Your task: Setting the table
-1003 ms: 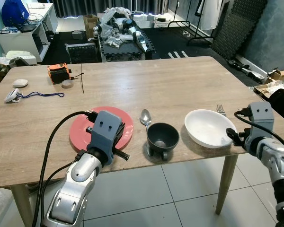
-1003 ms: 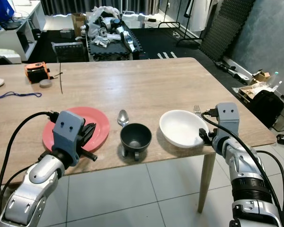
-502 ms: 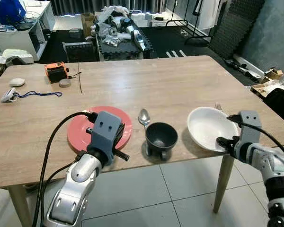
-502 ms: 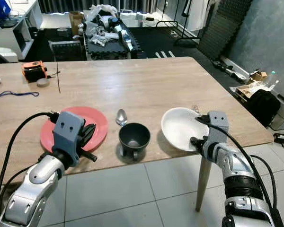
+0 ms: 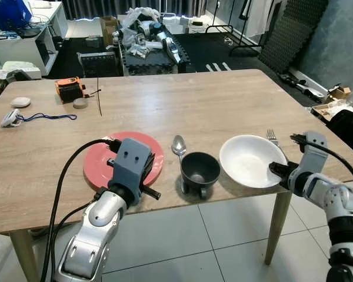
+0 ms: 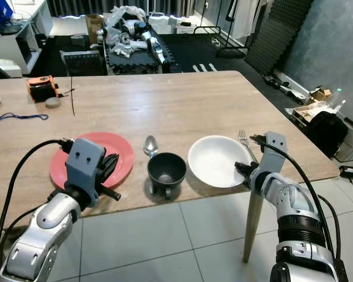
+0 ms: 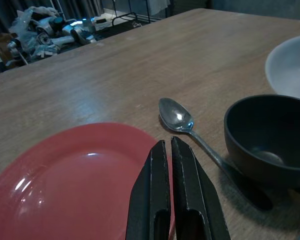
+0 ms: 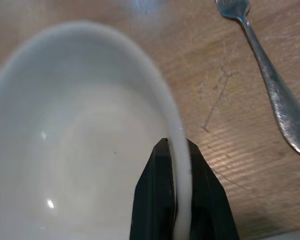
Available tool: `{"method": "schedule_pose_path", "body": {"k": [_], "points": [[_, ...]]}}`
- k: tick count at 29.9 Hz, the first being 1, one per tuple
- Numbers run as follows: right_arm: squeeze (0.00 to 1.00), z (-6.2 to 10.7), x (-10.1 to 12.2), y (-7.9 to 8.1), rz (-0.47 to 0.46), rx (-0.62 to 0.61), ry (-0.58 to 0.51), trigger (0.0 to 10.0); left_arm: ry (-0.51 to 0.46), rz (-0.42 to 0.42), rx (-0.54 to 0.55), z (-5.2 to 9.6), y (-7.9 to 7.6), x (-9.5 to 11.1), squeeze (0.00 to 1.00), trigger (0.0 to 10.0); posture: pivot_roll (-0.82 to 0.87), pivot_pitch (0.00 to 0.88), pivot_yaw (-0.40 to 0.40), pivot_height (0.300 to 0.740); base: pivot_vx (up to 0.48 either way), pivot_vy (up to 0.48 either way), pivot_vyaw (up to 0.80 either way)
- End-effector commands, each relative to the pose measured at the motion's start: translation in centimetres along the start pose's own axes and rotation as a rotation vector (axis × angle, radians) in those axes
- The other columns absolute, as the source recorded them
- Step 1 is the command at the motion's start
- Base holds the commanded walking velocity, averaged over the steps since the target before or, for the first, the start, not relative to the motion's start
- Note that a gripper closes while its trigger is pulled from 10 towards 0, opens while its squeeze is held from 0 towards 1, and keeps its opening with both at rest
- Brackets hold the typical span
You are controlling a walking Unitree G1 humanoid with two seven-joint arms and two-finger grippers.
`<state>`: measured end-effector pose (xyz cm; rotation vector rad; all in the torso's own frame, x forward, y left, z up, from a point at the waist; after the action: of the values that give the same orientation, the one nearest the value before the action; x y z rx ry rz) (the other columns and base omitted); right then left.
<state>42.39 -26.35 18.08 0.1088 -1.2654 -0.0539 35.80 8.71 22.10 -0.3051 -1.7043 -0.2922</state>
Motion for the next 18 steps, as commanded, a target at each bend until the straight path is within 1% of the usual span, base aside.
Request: {"method": "schedule_pose_path", "body": {"k": [1,2,4,5,6,7,8,9,10,11,12,13,14,15,18], "points": [[0.0,0.0,-1.9,-0.2,-0.041,-0.02,0.052,0.0,0.004,-0.004,-0.006,0.3,-0.3,-0.2,0.0,10.0,0.0,0.142,0.054,0.74,0.0,0.0,0.0],[0.0,0.1,-1.8,-0.2,-0.053,-0.019,0.042,0.0,0.003,-0.004,-0.007,0.3,-0.3,-0.2,0.0,10.0,0.0,0.14,0.053,0.74,0.0,0.0,0.0],[0.0,0.4,0.0,-0.2,-0.018,-0.043,-0.061,0.0,0.002,-0.001,-0.007,0.2,-0.3,-0.2,0.0,10.0,0.0,0.139,0.055,0.74,0.0,0.0,0.0],[0.0,0.8,1.4,-0.6,-0.004,-0.088,-0.132,3.9,0.002,0.017,-0.003,0.0,-0.3,-0.1,0.0,10.0,0.0,0.138,0.056,0.74,0.0,0.0,0.0],[0.0,0.8,1.4,-0.6,-0.004,-0.088,-0.132,3.9,0.002,0.017,-0.003,0.0,-0.3,-0.1,0.0,10.0,0.0,0.138,0.056,0.74,0.0,0.0,0.0],[0.0,1.4,3.2,-1.0,-0.02,-0.132,-0.227,10.0,-0.003,0.046,0.001,-0.2,-0.4,0.2,0.0,10.0,-0.01,0.137,0.059,0.74,0.0,0.0,0.0],[0.0,2.1,4.5,-1.6,-0.036,-0.182,-0.3,10.0,-0.007,0.071,0.004,-0.5,-0.4,0.6,0.0,10.0,-0.01,0.135,0.062,0.74,0.0,0.0,0.0],[0.0,2.6,5.3,-1.9,-0.048,-0.213,-0.345,10.0,-0.01,0.085,0.006,-0.6,-0.5,0.8,0.0,10.0,-0.01,0.135,0.062,0.74,0.0,0.0,0.0],[0.0,3.4,6.5,-2.2,-0.062,-0.232,-0.414,10.0,-0.021,0.102,0.006,-0.9,-0.5,1.3,0.0,10.0,-0.01,0.135,0.066,0.74,0.0,0.0,0.0],[0.0,4.0,7.3,-2.4,-0.075,-0.246,-0.459,10.0,-0.03,0.112,0.004,-1.0,-0.6,1.7,0.0,10.0,-0.01,0.134,0.07,0.74,0.0,0.0,0.0],[0.0,4.0,7.3,-2.4,-0.075,-0.246,-0.459,10.0,-0.03,0.112,0.004,-1.0,-0.6,1.7,0.0,10.0,-0.01,0.134,0.07,0.74,0.0,0.0,0.0],[0.0,4.5,7.8,-2.7,-0.096,-0.261,-0.494,10.0,-0.039,0.119,0.003,-1.2,-0.6,2.1,0.0,10.0,-0.01,0.135,0.072,0.74,0.0,0.0,0.0],[0.0,5.4,8.5,-3.4,-0.111,-0.296,-0.548,10.0,-0.049,0.126,0.004,-1.5,-0.4,2.7,0.0,10.0,-0.01,0.135,0.076,0.74,0.0,0.0,0.0],[0.0,5.7,8.6,-3.7,-0.118,-0.308,-0.563,10.0,-0.052,0.128,0.006,-1.6,-0.3,2.9,0.0,10.0,-0.01,0.135,0.076,0.74,0.0,0.0,0.0],[0.0,5.9,8.7,-4.3,-0.09,-0.34,-0.577,10.0,-0.047,0.117,0.02,-1.9,0.0,2.7,0.0,10.0,-0.01,0.134,0.078,0.74,0.0,0.0,0.0]]}}
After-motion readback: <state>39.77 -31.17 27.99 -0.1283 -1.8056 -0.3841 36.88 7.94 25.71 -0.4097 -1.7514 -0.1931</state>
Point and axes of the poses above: a point about 5 cm out from each wrist's last joint towards the gripper, its own z axis pointing back from the gripper into the wrist, its own x axis along the axis of the wrist's last joint, y = z × x, the point moved 6 cm from there along -z, pointing out of the wrist towards the gripper, and after that the axes turned 12 degrees about z, right-handed, at the moved point
